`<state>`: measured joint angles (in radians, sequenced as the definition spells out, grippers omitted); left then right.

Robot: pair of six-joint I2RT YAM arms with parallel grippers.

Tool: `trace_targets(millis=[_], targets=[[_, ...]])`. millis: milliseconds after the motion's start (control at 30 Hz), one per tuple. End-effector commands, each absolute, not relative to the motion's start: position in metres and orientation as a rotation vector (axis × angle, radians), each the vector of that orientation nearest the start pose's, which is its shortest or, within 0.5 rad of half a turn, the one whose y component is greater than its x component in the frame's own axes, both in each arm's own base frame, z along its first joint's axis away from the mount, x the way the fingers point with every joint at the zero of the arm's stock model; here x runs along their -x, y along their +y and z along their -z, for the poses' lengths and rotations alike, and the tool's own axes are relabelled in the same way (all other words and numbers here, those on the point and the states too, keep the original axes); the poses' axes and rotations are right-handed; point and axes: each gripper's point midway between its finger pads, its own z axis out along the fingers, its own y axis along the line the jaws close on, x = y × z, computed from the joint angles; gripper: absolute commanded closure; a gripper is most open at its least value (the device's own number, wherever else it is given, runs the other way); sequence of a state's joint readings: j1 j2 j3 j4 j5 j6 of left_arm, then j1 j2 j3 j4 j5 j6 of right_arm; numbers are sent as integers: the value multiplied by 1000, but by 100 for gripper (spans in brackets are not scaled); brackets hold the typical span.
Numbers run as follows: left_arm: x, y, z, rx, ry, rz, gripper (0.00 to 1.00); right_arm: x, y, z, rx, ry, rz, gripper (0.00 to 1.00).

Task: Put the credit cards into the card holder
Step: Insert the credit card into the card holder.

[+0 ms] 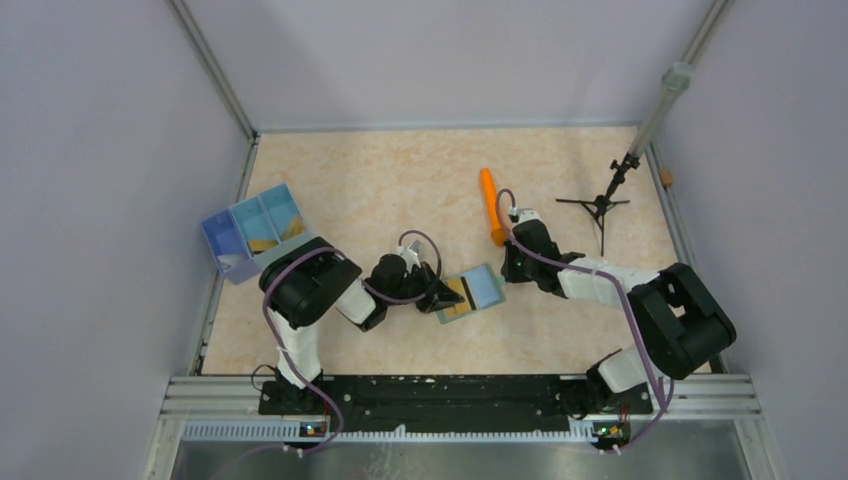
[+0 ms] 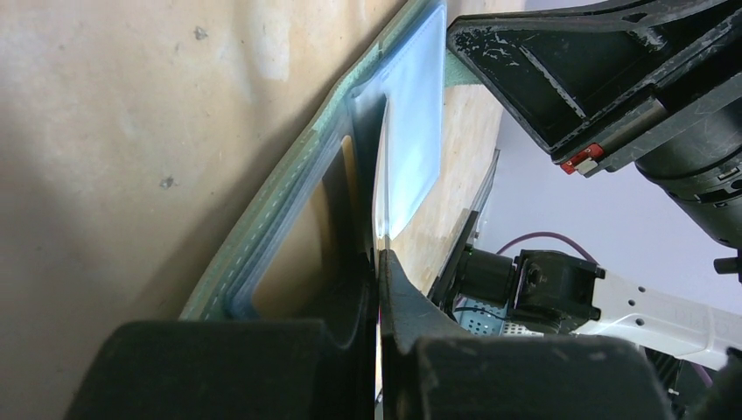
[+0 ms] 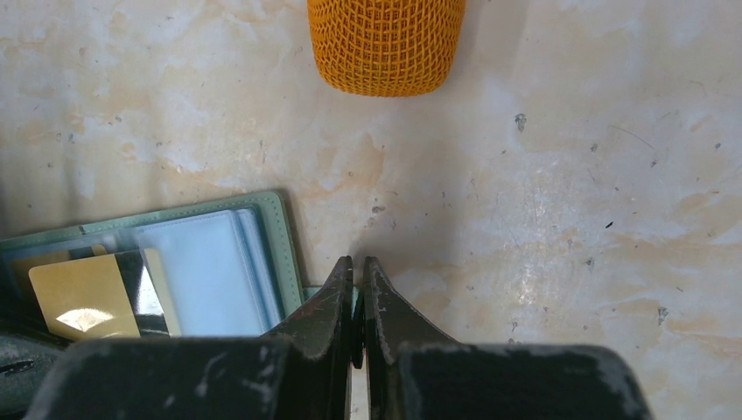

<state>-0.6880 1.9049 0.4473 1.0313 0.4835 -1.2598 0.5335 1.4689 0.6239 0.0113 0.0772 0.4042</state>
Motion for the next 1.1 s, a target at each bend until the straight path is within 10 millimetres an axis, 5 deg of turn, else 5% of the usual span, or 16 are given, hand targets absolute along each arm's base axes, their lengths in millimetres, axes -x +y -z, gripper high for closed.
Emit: trace_targets(millis=[0, 1067], targets=[[-227, -326, -12, 338, 2374, 1526, 100, -298, 177, -26, 111, 2420, -344, 100], [-237, -325, -5, 373, 2300, 1459, 100, -297, 179, -26, 115, 2424, -359, 100]])
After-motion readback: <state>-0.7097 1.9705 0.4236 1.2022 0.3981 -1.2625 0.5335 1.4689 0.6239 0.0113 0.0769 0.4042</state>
